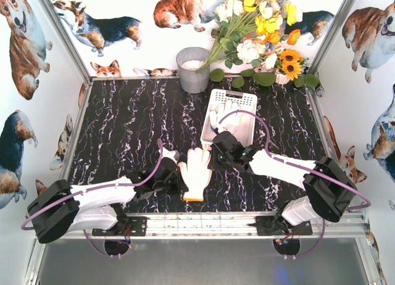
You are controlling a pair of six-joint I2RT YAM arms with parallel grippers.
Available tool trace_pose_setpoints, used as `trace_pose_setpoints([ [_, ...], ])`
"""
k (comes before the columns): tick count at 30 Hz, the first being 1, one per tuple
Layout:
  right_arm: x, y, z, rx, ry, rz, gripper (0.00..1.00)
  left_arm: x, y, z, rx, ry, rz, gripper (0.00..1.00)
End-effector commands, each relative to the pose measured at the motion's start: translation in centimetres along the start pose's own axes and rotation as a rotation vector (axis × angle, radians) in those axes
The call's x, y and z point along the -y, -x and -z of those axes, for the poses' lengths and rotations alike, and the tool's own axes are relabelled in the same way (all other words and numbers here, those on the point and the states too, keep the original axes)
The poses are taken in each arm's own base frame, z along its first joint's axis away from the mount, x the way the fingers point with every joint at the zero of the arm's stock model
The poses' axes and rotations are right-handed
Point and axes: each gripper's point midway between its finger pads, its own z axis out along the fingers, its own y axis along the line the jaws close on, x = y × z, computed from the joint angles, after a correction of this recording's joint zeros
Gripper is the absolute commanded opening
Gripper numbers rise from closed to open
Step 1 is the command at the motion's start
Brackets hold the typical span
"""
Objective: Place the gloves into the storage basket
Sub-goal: Pair the glove with the glove.
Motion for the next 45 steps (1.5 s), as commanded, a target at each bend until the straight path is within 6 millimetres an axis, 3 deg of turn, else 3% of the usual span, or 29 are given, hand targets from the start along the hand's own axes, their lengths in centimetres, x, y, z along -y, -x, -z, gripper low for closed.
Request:
trace_pose_setpoints([
  [1, -2.1, 3.7, 1.4, 0.121, 0.053, 0.014, 0.0, 0.1, 0.8, 0.0, 0.03, 0.012, -0.023, 0.0],
  [14, -2.1, 4.0, 1.7, 0.132, 0.053, 0.013, 0.0, 0.7, 2.2, 0.4, 0.071, 0.021, -0.056, 0.0],
  [35, -0.1, 1.6, -1.4, 0.056, 0.004, -0.004, 0.0, -3.2, 2.7, -0.9, 0.08, 0.197, -0.123, 0.0],
  [36, -0.1, 1.6, -1.3, 0.057, 0.005, -0.004, 0.0, -3.3, 2.7, -0.8, 0.082, 0.205, -0.122, 0.03],
  [40, -0.5, 2.1, -0.7, 0.074, 0.015, 0.004, 0.16, -3.6, 2.9, -0.2, 0.091, 0.228, -0.127, 0.18],
  [45, -1.1, 3.2, 1.4, 0.111, 0.029, 0.026, 0.33, -3.3, 4.0, 1.5, 0.121, 0.251, -0.155, 0.39],
])
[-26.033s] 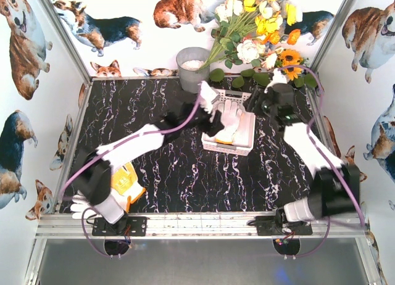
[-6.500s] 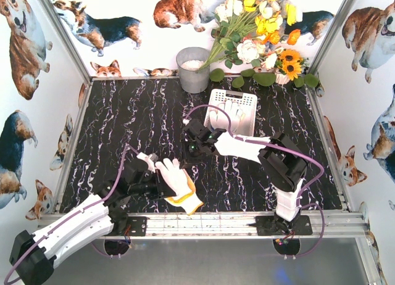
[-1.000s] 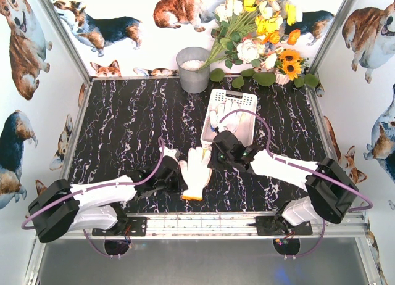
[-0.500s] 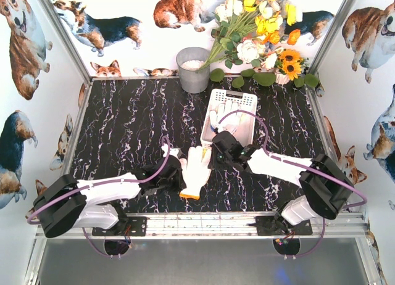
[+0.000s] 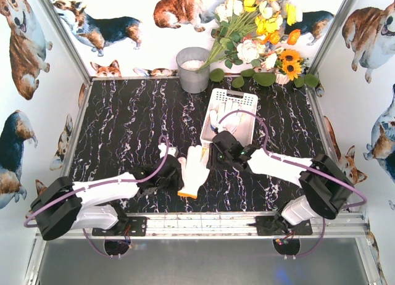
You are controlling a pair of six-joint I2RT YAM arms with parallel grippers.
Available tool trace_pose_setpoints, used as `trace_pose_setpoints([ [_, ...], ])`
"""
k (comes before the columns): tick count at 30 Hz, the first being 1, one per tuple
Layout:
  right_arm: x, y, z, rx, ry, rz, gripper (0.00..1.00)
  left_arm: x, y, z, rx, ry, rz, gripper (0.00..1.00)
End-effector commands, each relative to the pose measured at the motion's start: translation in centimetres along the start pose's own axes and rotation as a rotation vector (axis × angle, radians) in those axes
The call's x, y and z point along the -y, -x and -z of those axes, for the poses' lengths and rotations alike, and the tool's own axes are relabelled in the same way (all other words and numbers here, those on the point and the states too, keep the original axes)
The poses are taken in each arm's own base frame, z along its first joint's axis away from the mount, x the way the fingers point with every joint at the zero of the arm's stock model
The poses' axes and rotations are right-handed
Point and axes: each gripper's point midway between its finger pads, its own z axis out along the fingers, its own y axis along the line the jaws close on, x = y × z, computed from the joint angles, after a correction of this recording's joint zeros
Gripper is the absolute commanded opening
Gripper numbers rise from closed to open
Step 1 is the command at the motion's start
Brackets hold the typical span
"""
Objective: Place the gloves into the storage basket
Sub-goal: Pair the glove with the glove.
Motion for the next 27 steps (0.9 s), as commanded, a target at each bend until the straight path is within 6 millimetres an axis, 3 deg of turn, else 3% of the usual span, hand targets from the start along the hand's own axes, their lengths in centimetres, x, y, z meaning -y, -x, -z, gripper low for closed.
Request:
trace_pose_setpoints([
  [1, -1.7, 3.4, 2.9, 0.126, 0.052, 0.028, 0.35, -0.5, 2.1, 1.8, 0.057, 0.051, -0.036, 0.42],
  [4, -1.8, 4.0, 4.8, 0.16, 0.063, 0.029, 0.39, -0.2, 3.3, 3.1, 0.093, 0.049, -0.054, 0.47],
  [7, -2.1, 4.2, 5.9, 0.183, 0.086, 0.013, 0.4, 1.5, 4.3, 3.9, 0.112, -0.014, -0.063, 0.46],
  [12, -2.4, 4.3, 6.4, 0.224, 0.128, -0.04, 0.37, 6.1, 4.3, 3.1, 0.075, -0.214, -0.06, 0.3],
  [16, -1.9, 3.9, 6.0, 0.237, 0.128, -0.059, 0.36, 7.9, 3.9, 1.6, 0.038, -0.284, -0.072, 0.21],
  [21, -1.6, 3.1, 5.5, 0.198, 0.121, -0.078, 0.35, 8.1, 3.1, -0.7, 0.01, -0.286, -0.109, 0.18],
  [24, -1.6, 2.6, 5.3, 0.17, 0.122, -0.089, 0.34, 7.0, 1.2, -2.0, -0.064, -0.256, -0.133, 0.14],
  [27, -1.5, 2.3, 5.2, 0.159, 0.119, -0.095, 0.32, 6.3, -1.4, -2.0, -0.143, -0.251, -0.163, 0.14],
])
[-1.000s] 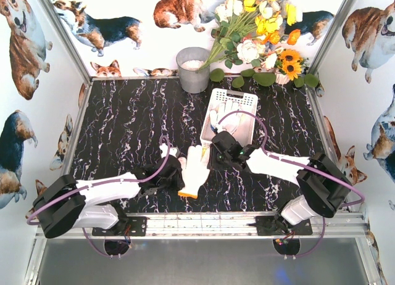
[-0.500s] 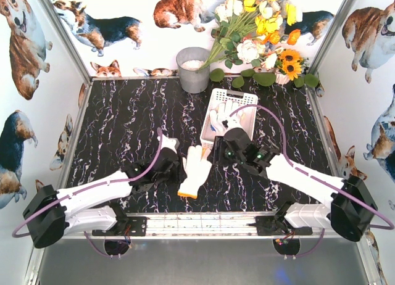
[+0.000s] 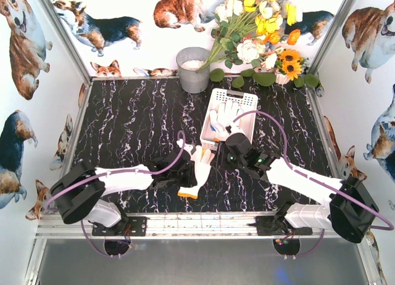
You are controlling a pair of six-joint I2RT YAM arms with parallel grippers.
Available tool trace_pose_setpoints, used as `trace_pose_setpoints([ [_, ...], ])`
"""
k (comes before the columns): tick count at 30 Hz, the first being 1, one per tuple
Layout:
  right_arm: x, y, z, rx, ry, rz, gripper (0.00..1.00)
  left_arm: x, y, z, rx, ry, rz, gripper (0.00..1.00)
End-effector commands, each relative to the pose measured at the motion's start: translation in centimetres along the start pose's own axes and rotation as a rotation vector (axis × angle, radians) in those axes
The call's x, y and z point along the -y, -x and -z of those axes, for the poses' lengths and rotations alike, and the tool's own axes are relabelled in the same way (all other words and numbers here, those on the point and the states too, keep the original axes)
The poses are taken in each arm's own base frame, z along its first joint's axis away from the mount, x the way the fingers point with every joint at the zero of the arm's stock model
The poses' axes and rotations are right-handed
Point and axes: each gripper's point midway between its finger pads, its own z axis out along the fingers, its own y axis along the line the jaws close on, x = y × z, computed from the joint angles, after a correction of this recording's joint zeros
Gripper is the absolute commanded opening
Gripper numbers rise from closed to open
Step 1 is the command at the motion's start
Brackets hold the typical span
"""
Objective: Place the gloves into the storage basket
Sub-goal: Pair the glove with the glove.
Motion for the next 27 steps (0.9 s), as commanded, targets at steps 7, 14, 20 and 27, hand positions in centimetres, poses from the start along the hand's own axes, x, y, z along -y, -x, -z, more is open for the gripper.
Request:
trace_pose_setpoints([
  [7, -0.1, 0.0, -0.7, -0.017, -0.006, -0.002, 0.3, 2.5, -8.3, 2.1, -0.167, -0.142, -0.118, 0.15],
  [14, 1.3, -1.3, -1.0, -0.086, -0.077, 0.06, 0.3, 3.9, -8.9, 4.0, -0.122, -0.173, -0.11, 0.2],
  [20, 2.0, -2.2, -1.1, -0.134, -0.089, 0.12, 0.35, 4.9, -5.4, 4.8, -0.009, -0.127, -0.128, 0.26],
  [27, 1.9, -2.9, -2.6, -0.173, -0.077, 0.145, 0.36, 3.9, -4.4, 3.9, 0.026, -0.057, -0.115, 0.28],
])
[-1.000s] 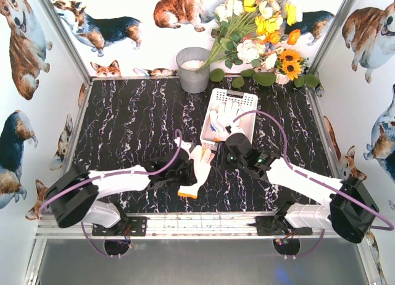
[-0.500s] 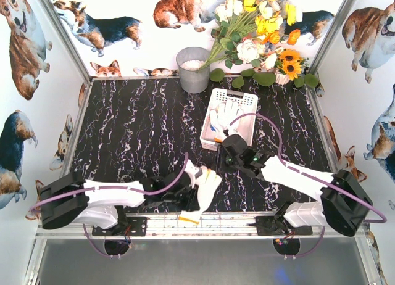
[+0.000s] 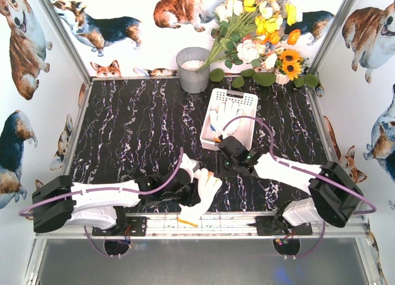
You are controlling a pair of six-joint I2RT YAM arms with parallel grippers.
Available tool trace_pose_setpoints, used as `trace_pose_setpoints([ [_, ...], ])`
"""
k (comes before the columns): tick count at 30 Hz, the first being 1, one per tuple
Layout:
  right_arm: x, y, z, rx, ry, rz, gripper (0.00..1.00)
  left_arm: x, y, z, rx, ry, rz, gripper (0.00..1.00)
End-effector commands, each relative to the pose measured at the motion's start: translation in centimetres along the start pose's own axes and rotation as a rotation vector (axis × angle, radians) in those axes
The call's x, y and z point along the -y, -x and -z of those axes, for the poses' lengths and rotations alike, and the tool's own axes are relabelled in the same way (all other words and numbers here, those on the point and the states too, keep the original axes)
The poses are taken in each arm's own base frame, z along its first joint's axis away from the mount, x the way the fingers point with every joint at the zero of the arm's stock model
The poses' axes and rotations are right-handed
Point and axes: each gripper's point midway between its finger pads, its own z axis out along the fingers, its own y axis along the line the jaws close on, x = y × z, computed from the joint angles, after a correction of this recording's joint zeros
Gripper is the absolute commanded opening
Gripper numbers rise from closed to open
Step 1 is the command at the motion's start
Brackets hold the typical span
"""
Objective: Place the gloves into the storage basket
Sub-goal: Pair the glove with the glove.
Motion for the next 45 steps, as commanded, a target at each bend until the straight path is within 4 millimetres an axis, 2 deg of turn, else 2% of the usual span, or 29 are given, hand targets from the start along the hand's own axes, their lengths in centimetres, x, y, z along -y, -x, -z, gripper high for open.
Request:
trace_pose_setpoints([
  [1, -2.0, 2.0, -0.3, 0.048, 0.061, 0.038, 0.36, -1.2, 0.8, -0.6, 0.029, 0.068, 0.007, 0.27],
  [3, -2.2, 2.2, -0.7, 0.049, 0.066, 0.037, 0.35, -1.3, 0.6, -1.0, 0.021, 0.071, 0.007, 0.27],
  [5, -2.3, 2.3, -1.4, 0.048, 0.067, 0.038, 0.29, -1.8, 0.0, -1.5, -0.004, 0.087, 0.007, 0.27],
  [13, -2.2, 2.4, -2.6, 0.043, 0.06, 0.042, 0.23, -3.4, -1.4, -1.6, -0.037, 0.131, 0.002, 0.27],
  [15, -2.3, 2.2, -2.8, 0.036, 0.06, 0.041, 0.19, -3.7, -1.7, -1.6, -0.045, 0.138, 0.003, 0.26],
  [22, -2.6, 2.4, -2.4, 0.042, 0.074, 0.037, 0.05, -4.2, -2.2, -1.6, -0.054, 0.15, 0.007, 0.26],
  [33, -3.7, 3.9, -0.2, 0.099, 0.111, 0.048, 0.01, -4.4, -2.6, -1.4, -0.063, 0.154, 0.013, 0.26],
  [45, -3.8, 4.6, -2.5, 0.09, 0.087, 0.07, 0.01, -4.2, -2.5, -1.5, -0.069, 0.145, 0.01, 0.26],
])
